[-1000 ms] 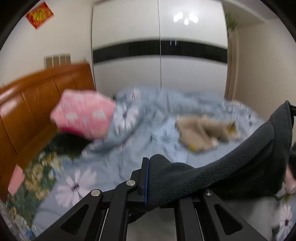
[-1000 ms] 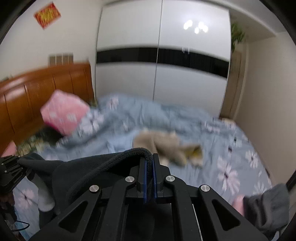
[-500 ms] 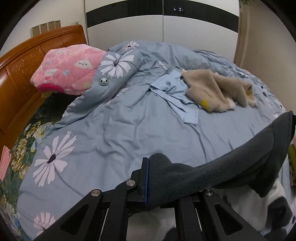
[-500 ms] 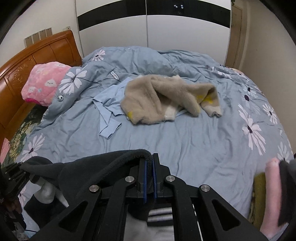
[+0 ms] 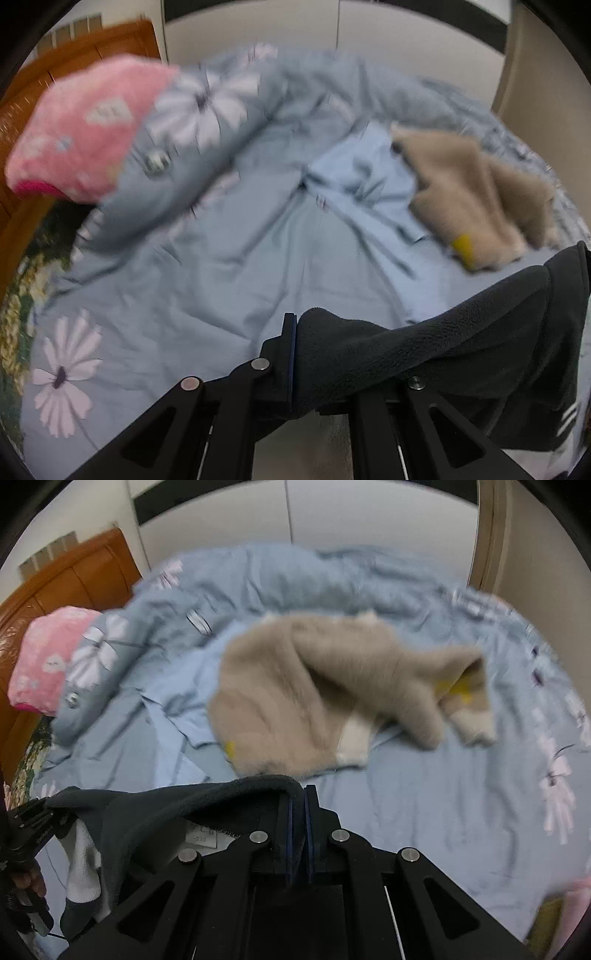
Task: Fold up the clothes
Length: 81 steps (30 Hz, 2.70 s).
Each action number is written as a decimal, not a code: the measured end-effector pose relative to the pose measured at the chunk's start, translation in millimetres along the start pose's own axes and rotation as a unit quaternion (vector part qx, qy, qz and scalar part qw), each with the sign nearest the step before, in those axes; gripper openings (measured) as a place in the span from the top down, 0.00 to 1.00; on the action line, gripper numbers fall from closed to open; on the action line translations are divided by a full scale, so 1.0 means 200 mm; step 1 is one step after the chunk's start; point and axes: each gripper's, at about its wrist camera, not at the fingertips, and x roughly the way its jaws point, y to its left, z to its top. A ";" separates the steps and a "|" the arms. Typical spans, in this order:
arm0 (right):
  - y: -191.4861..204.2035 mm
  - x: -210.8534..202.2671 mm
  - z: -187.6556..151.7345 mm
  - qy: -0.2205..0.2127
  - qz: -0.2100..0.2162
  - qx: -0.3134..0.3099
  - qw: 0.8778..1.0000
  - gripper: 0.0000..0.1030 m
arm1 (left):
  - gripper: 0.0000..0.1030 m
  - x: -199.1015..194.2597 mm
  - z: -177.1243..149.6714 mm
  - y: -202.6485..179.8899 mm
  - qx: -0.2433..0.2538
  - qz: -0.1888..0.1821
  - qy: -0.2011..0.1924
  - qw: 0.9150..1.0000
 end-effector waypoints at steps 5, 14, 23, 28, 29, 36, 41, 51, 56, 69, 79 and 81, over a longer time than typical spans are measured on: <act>-0.05 0.29 -0.01 0.042 0.007 0.014 0.999 0.95 | 0.90 0.19 -0.01 -0.01 0.016 0.011 0.027 0.999; -0.13 0.47 -0.02 0.087 0.036 0.032 0.995 0.88 | 0.87 0.29 0.00 -0.05 0.054 0.011 0.059 0.997; -0.30 -0.04 -0.09 0.002 0.074 0.032 0.997 0.46 | 0.46 0.00 -0.01 0.00 0.116 -0.004 0.031 0.993; -0.42 -0.14 -0.50 0.042 0.051 0.034 0.997 0.46 | 0.41 -0.04 -0.11 0.04 0.126 -0.012 0.041 0.991; -0.45 -0.11 -0.59 0.062 0.046 0.040 0.996 0.46 | 0.41 -0.02 -0.14 0.05 0.124 -0.012 0.048 0.991; -0.59 0.00 -0.81 0.085 0.067 0.129 0.986 0.46 | 0.41 0.09 -0.15 0.08 0.069 -0.043 0.052 0.995; -0.54 0.02 -0.78 0.082 0.057 0.097 0.990 0.45 | 0.56 0.10 -0.13 0.06 0.086 -0.055 0.045 0.994; -0.46 -0.04 -0.78 0.096 0.070 0.075 0.990 0.90 | 0.87 0.06 -0.15 0.10 0.076 -0.072 0.024 0.994; -0.48 -0.17 -0.62 0.048 0.025 0.048 0.997 0.95 | 0.93 -0.04 -0.08 0.18 0.035 -0.087 -0.011 0.996; -0.53 0.04 -0.02 0.007 -0.037 0.023 0.999 0.95 | 0.93 0.14 0.14 0.33 0.022 -0.021 0.009 1.000; -0.56 0.30 -0.11 0.062 -0.041 0.033 0.997 0.94 | 0.89 0.20 0.14 0.33 0.022 -0.034 0.027 0.999; -0.54 0.28 -0.12 0.055 -0.049 0.017 0.997 0.92 | 0.79 0.14 0.12 0.36 0.004 -0.054 0.024 0.998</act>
